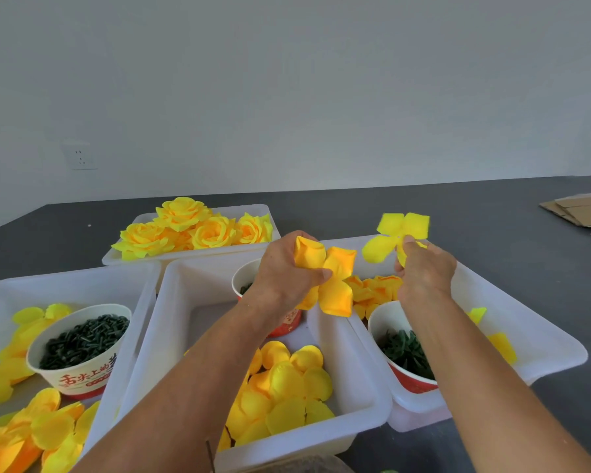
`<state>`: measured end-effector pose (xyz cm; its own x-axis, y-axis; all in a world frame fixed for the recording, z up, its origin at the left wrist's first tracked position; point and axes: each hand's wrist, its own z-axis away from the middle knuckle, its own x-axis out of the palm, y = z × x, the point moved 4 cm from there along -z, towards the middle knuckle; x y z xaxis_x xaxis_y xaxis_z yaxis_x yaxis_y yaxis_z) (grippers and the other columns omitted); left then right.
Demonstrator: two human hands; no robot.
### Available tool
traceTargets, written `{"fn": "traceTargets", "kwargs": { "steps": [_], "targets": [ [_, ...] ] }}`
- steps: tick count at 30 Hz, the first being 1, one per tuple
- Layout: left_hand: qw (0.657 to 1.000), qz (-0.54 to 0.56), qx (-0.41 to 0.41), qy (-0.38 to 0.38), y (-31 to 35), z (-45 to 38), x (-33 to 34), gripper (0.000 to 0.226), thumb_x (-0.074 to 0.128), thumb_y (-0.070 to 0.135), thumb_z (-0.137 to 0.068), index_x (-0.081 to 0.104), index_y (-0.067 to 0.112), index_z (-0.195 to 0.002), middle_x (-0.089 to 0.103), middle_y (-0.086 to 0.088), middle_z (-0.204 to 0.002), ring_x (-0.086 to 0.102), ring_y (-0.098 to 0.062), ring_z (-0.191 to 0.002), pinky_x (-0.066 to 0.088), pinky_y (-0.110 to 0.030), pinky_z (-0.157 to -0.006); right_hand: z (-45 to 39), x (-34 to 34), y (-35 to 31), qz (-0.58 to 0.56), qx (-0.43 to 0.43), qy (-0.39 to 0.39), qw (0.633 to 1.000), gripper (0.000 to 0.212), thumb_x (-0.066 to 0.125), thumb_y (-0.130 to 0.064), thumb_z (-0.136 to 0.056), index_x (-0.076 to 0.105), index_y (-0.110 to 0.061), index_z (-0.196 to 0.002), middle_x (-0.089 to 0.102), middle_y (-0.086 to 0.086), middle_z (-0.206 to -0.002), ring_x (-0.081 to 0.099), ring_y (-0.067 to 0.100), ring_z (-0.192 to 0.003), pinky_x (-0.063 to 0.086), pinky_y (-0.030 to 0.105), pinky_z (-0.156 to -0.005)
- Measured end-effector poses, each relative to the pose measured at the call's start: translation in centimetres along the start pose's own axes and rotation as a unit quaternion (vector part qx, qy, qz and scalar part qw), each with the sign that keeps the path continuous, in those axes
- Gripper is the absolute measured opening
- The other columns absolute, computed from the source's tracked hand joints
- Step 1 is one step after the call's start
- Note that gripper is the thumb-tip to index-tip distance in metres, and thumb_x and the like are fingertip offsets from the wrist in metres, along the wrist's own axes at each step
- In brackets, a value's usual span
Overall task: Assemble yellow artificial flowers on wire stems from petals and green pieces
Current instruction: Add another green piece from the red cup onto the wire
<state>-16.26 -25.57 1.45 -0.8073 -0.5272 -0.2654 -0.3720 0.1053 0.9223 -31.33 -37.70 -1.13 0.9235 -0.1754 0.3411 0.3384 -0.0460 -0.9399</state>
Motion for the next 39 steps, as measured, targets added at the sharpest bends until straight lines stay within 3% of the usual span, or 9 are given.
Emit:
{"fn": "traceTargets", "kwargs": {
  "steps": [6,10,13,17,20,23,28,33,39],
  "targets": [
    [0.995,0.054,-0.023,0.078,-0.6,-0.2,-1.3,0.021,0.070,0.006,-0.078,0.068,0.025,-0.087,0.062,0.007,-0.079,0.058,-0.009,-0.072,0.050,-0.024,-0.059,0.6,1.1,0.5,-0.005,0.052,-0.106,0.993,0.007,0.064,-0.011,-0.087,0.059,-0.011,-0.082,0.058,0.009,-0.077,0.053,0.018,-0.066,0.046,0.025,-0.054],
    [0.991,0.009,-0.005,0.133,-0.8,-0.4,-1.5,0.019,0.063,0.009,-0.085,0.070,0.024,-0.093,0.066,-0.005,-0.084,0.062,-0.024,-0.079,0.055,-0.039,-0.069,1.6,2.2,0.0,-0.076,0.061,-0.227,0.969,0.009,0.059,-0.005,-0.088,0.063,-0.007,-0.080,0.065,0.010,-0.077,0.061,0.020,-0.069,0.050,0.028,-0.056],
    [0.990,-0.006,0.018,0.139,-0.6,-0.4,-1.6,0.027,0.056,0.004,-0.088,0.071,0.025,-0.095,0.062,0.004,-0.073,0.055,-0.020,-0.065,0.051,-0.036,-0.064,2.3,2.6,-0.1,-0.074,0.043,-0.281,0.956,0.005,0.061,-0.005,-0.086,0.066,-0.003,-0.088,0.070,0.008,-0.074,0.067,0.017,-0.066,0.054,0.026,-0.056],
    [0.993,-0.001,0.000,0.118,-0.5,-0.3,-1.2,0.037,0.049,-0.003,-0.087,0.071,0.026,-0.079,0.066,0.000,-0.078,0.053,-0.014,-0.064,0.050,-0.032,-0.064,2.8,2.6,-0.1,-0.009,0.001,-0.288,0.958,0.008,0.069,-0.012,-0.080,0.068,-0.005,-0.082,0.068,0.004,-0.061,0.063,0.013,-0.051,0.050,0.021,-0.048],
    [0.989,0.074,-0.062,0.114,-0.4,-0.1,-1.0,0.015,0.063,0.021,-0.078,0.074,0.020,-0.068,0.066,-0.001,-0.068,0.056,-0.018,-0.065,0.047,-0.033,-0.064,2.9,2.5,0.1,0.046,-0.035,-0.258,0.964,0.019,0.077,-0.017,-0.074,0.063,-0.009,-0.065,0.056,-0.002,-0.049,0.048,0.008,-0.042,0.044,0.021,-0.042],
    [0.988,0.083,-0.089,0.099,-0.8,-0.2,-0.9,0.026,0.072,0.045,-0.073,0.073,0.020,-0.067,0.069,0.006,-0.072,0.061,-0.006,-0.074,0.046,-0.025,-0.065,2.9,2.7,0.1,0.068,-0.067,-0.257,0.962,0.034,0.080,-0.018,-0.070,0.055,-0.017,-0.048,0.049,-0.006,-0.043,0.042,0.008,-0.039,0.040,0.020,-0.040],
    [0.997,-0.003,-0.053,0.062,-1.1,-0.1,-0.4,0.011,0.081,0.023,-0.070,0.070,0.025,-0.072,0.066,0.008,-0.078,0.060,-0.004,-0.071,0.050,-0.021,-0.064,3.2,2.9,0.1,0.078,-0.099,-0.280,0.952,0.038,0.081,-0.020,-0.068,0.051,-0.020,-0.045,0.045,-0.003,-0.044,0.040,0.009,-0.040,0.036,0.017,-0.040],
    [0.973,-0.107,-0.018,0.204,-0.5,-0.3,-1.9,0.010,0.072,0.014,-0.078,0.072,0.023,-0.082,0.068,-0.001,-0.101,0.062,-0.020,-0.090,0.052,-0.036,-0.081,2.3,2.0,-0.6,0.088,-0.183,-0.155,0.967,0.049,0.083,-0.021,-0.066,0.037,-0.015,-0.050,0.034,-0.004,-0.050,0.030,0.015,-0.054,0.030,0.026,-0.051],
    [0.984,-0.127,0.077,0.101,0.1,0.2,-0.3,0.029,0.070,0.043,-0.077,0.074,0.017,-0.090,0.065,0.001,-0.091,0.057,-0.009,-0.085,0.046,-0.025,-0.076,4.4,2.8,-1.0,0.200,-0.387,-0.194,0.879,0.052,0.083,-0.019,-0.066,0.035,-0.029,-0.049,0.037,-0.011,-0.046,0.038,0.004,-0.048,0.030,0.011,-0.045]
  ]
}}
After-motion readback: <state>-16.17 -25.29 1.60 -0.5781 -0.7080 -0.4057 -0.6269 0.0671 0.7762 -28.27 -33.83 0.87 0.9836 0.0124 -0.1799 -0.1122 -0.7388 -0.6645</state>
